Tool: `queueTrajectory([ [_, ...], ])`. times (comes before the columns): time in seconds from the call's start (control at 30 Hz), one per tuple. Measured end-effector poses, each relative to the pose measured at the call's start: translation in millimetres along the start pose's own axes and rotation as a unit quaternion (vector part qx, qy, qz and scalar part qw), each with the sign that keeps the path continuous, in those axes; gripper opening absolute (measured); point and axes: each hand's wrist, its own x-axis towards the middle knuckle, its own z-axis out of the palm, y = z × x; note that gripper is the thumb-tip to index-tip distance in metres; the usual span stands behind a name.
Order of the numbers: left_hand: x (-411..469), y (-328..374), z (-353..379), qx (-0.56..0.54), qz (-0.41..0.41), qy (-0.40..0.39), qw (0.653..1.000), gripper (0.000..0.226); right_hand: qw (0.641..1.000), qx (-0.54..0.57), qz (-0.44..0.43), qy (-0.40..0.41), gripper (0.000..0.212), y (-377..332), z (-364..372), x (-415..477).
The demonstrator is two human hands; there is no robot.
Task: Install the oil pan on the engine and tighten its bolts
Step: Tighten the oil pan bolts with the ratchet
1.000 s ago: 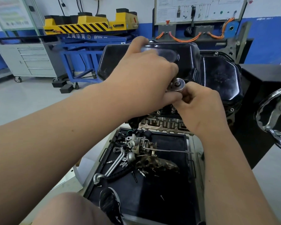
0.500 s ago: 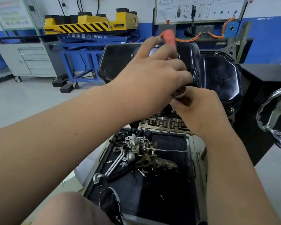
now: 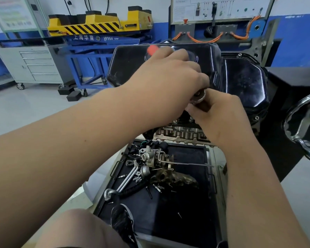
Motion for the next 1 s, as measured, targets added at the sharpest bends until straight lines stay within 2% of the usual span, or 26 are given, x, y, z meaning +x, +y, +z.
queueTrajectory([
  [0.1,-1.9,-0.8,-1.5,-0.001,0.011,0.001,1.0,0.032,0.999,0.0,-0.009,-0.033,0.013,2.3,-4.5,-0.7],
  [0.17,-3.6,0.1,-1.5,-0.016,0.001,-0.015,1.0,0.031,1.0,0.002,-0.01,-0.027,0.013,3.1,-7.0,-0.5],
  [0.3,-5.0,7.9,-1.5,-0.026,-0.048,-0.059,0.997,0.052,1.0,-0.018,-0.015,-0.004,0.013,0.2,-4.6,-0.4],
  [0.37,-3.9,11.1,-0.9,-0.048,-0.079,-0.057,0.994,0.055,0.999,-0.042,-0.018,0.008,0.026,-0.1,-2.0,-0.3],
  [0.43,-1.9,10.6,-2.3,-0.059,-0.08,-0.043,0.994,0.045,0.999,-0.034,-0.003,0.021,0.028,-0.7,-0.3,0.3],
  [0.53,0.7,10.3,-9.0,-0.056,-0.037,-0.044,0.997,0.016,0.999,-0.004,0.029,0.024,0.027,-4.4,2.4,1.1],
  [0.6,4.6,12.4,-9.0,-0.018,0.01,-0.031,0.999,0.018,0.999,-0.012,0.033,0.023,0.033,-6.1,4.4,1.3],
  [0.67,5.9,14.8,-7.7,-0.004,0.018,-0.021,1.0,0.023,0.999,-0.018,0.032,0.031,0.035,-7.0,3.6,0.9],
  [0.77,4.3,16.0,-7.4,-0.051,-0.062,-0.006,0.997,0.027,0.999,-0.018,0.034,0.032,0.025,-6.0,-0.1,0.1],
  [0.87,0.5,17.6,-7.9,-0.041,-0.128,-0.016,0.991,0.027,0.999,0.011,0.028,0.027,0.017,-5.7,-0.7,-1.0],
  [0.93,1.1,18.1,-10.4,-0.038,-0.121,-0.027,0.992,0.027,0.999,0.02,0.032,0.026,0.013,-5.8,0.0,-1.4],
  [1.0,2.3,16.5,-11.7,-0.033,-0.079,-0.041,0.995,0.02,0.999,0.019,0.033,0.028,0.01,-5.0,0.6,-1.3],
])
